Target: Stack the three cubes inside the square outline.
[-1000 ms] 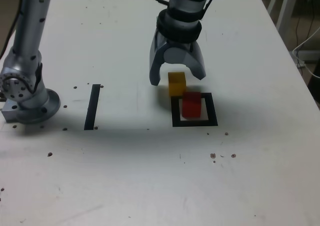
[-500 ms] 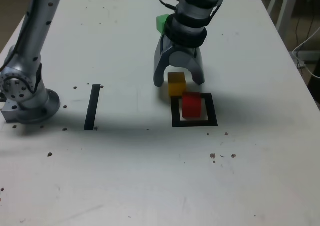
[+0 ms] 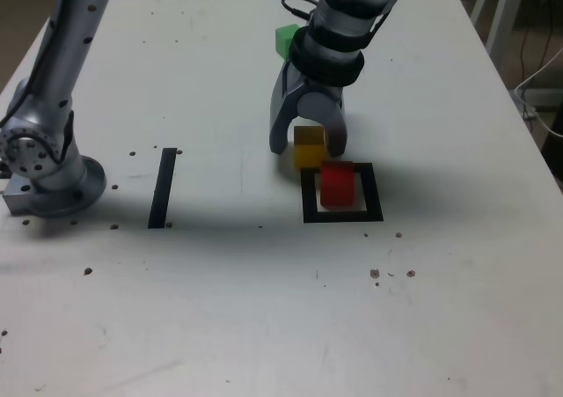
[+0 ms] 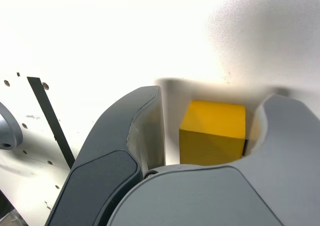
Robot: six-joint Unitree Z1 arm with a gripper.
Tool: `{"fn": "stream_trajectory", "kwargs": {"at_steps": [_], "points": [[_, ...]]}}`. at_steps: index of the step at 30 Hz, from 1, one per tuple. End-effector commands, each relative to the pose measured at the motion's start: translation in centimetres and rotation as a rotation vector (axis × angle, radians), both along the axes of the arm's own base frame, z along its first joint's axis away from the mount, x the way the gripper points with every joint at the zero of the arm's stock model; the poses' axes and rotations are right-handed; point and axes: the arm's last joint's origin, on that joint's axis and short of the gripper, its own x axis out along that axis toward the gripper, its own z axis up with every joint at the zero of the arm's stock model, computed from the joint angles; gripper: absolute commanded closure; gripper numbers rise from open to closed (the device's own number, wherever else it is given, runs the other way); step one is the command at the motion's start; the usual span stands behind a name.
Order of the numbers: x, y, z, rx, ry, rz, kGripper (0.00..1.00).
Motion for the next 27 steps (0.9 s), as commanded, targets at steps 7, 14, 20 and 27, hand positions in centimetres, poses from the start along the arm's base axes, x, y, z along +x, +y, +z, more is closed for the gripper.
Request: {"fn": "stream_trajectory", "kwargs": {"at_steps": [7,14,20,27], "points": [[0.0,0.1,-0.1,0.001,0.004,-0.002,0.70],[-0.1,-0.1,0.5,0.006,-0.003,-0.006,0.70],[-0.4,-0.5,2.4,0.022,-0.028,-0.023,0.70],[-0.2,-1.9,4.8,0.031,-0.060,-0.063,0.70]]}}
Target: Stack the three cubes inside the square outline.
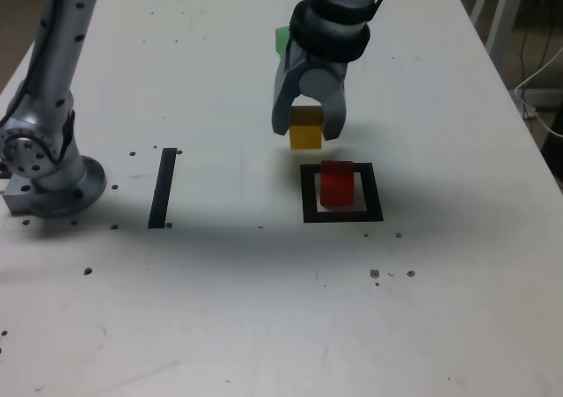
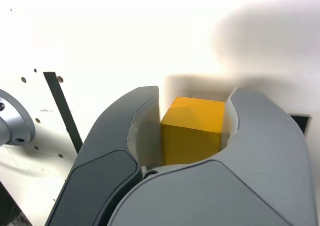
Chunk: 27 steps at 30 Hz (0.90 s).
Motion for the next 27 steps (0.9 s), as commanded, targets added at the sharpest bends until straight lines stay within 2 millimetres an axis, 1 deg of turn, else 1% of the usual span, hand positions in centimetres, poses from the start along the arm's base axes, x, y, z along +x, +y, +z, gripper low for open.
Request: {"fn": "stream_trajectory", "kwargs": {"at_steps": [1,7,12,18,27], "points": [[0.0,-0.6,0.8,0.001,-0.013,-0.014,0.70],[0.3,-2.5,2.3,-0.001,-0.035,-0.049,0.70],[0.5,-4.1,3.0,-0.007,-0.048,-0.068,0.70],[0.9,-5.3,3.2,-0.011,-0.051,-0.085,0.70],[1.6,-6.3,2.7,-0.018,-0.038,-0.098,0.70]]}}
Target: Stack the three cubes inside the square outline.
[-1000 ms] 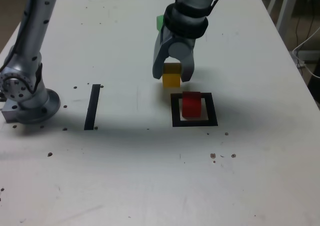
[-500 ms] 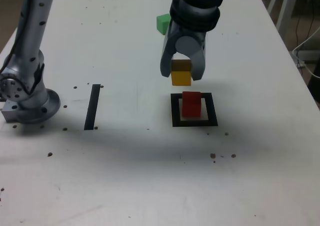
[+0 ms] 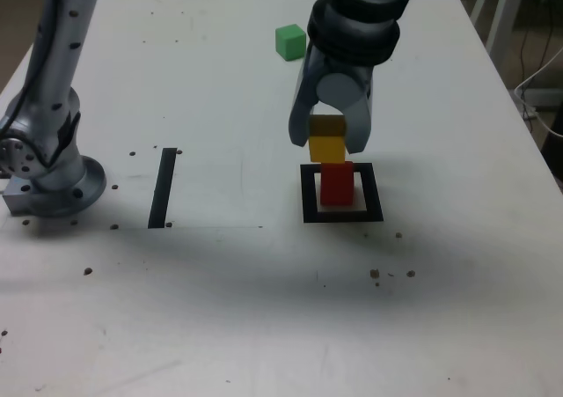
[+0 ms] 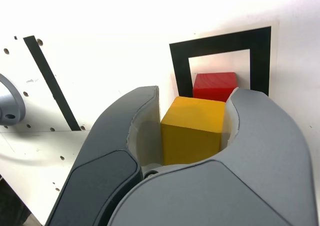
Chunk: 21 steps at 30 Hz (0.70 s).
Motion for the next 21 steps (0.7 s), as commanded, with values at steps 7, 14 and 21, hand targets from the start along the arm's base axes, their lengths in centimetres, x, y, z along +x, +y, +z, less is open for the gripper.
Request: {"fn": "stream_trajectory", "kwargs": {"at_steps": [7,14,21], "points": [[0.9,-0.4,-0.8,-0.006,0.013,-0.004,0.70],[1.2,-0.5,-1.4,-0.008,0.026,-0.004,0.70],[1.5,-0.5,-2.1,-0.012,0.040,-0.002,0.70]]}}
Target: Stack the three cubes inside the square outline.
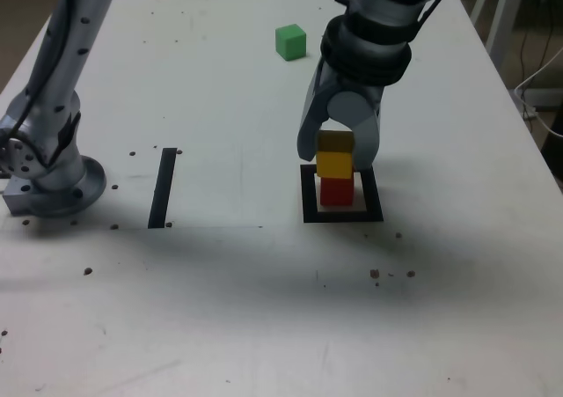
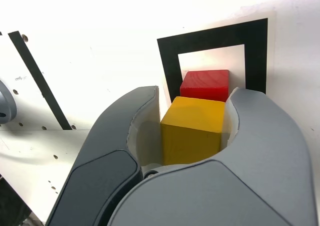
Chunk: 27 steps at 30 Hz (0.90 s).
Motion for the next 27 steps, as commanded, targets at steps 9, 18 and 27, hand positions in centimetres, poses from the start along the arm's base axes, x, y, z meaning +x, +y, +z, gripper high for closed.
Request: {"fn": "stream_trajectory", "kwargs": {"at_steps": [9,18,27], "points": [[0.0,0.2,-1.2,-0.008,0.024,0.010,0.11],[-0.2,0.5,-1.2,-0.008,0.028,0.015,0.01],[-1.3,1.0,0.9,0.015,-0.024,0.016,0.01]]}}
